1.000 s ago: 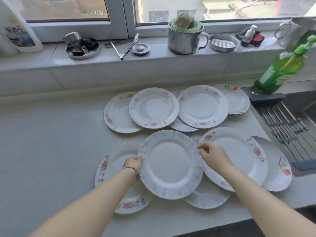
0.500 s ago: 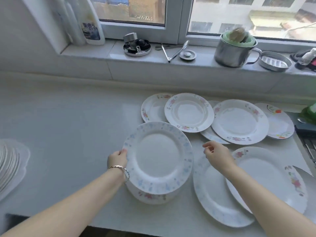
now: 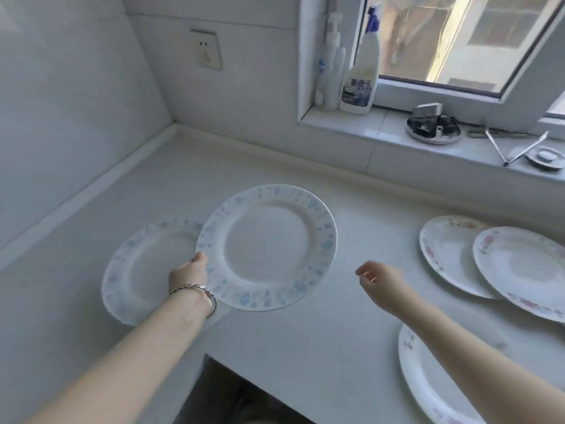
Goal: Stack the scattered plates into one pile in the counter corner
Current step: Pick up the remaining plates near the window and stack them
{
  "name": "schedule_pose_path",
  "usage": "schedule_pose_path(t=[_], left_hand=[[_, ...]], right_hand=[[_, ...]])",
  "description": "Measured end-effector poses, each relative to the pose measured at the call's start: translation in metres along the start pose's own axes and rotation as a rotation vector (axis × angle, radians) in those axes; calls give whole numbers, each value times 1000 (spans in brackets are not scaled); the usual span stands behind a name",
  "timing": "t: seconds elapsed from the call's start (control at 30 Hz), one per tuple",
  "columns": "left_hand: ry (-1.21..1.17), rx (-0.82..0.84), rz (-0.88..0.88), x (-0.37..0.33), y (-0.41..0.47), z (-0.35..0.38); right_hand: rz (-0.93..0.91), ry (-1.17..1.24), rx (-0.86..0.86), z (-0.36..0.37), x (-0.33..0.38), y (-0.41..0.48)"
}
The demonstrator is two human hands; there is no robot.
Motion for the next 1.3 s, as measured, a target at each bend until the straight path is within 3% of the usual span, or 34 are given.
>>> schedule_pose_path(t=[0.33, 0.53, 0.93, 1.03, 1.17, 1.3], left_hand=[[233, -176, 41, -28, 119, -138], [195, -196, 21, -9, 137, -150], [48, -84, -74, 24, 161, -149], [268, -20, 0, 13, 164, -156], [761, 122, 90, -6, 161, -157], [1101, 139, 155, -12, 155, -154]], right_hand=[[-55, -138, 129, 86, 137, 43], [-46, -201, 148, 98, 159, 52], [-57, -214, 173, 103, 162, 68], [-59, -225, 210, 111, 159, 67], [-68, -248, 244, 119, 160, 66], [-75, -259, 269, 122, 161, 65]])
Point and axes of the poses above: each hand's wrist, its own y-axis towards the middle knuckle, its own z-axis out of the palm, x = y × z, the point moved 5 cm from there along y, towards the middle knuckle, and after that the axes turned 4 degrees about x, right-handed, at the moved point
